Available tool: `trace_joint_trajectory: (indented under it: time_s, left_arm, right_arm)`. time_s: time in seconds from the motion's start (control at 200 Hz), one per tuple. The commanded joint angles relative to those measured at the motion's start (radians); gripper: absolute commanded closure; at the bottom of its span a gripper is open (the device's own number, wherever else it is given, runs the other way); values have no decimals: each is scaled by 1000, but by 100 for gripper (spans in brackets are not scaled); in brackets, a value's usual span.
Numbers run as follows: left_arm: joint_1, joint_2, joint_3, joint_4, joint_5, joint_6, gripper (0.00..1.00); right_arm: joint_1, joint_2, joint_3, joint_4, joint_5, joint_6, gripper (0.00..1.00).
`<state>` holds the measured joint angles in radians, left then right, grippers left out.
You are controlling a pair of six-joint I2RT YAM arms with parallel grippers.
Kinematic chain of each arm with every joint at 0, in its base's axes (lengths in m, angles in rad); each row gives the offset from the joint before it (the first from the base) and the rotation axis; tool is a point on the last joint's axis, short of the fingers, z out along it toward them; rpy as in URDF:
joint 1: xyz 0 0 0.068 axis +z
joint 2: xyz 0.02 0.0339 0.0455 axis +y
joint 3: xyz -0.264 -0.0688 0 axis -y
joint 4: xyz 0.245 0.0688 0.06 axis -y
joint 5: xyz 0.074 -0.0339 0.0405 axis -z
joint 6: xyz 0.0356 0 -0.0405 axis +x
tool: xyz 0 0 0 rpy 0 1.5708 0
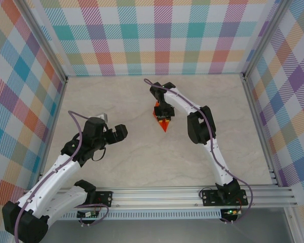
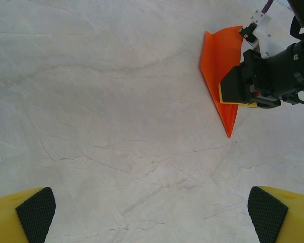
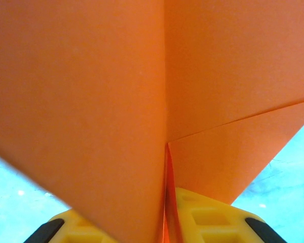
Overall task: Fold a paper plane with a square sheet of paper (fold left side to right side)
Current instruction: Place the paper plane at the center of the table.
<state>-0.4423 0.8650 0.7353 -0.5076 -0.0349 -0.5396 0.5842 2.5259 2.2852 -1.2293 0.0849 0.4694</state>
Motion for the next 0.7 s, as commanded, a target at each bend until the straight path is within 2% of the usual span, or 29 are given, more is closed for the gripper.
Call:
trace_joint_trajectory:
  time_s: [0.0,0.35,0.515,0.695]
  left_arm:
    - [13,3,7,-21,10,18,0]
    - [13,9,7,-14,16,16,0]
    - [13,8,9,-21,14,17,0]
    - [13,9,11,-23,11,13,0]
  right_arm:
    - [6,24,24,-5,-35,40,76]
    - [8,-9,49,-33,-10,57,76]
    - [18,-41,48,-57,5,41,68]
    - [41,-141,42,-82,46,16,58]
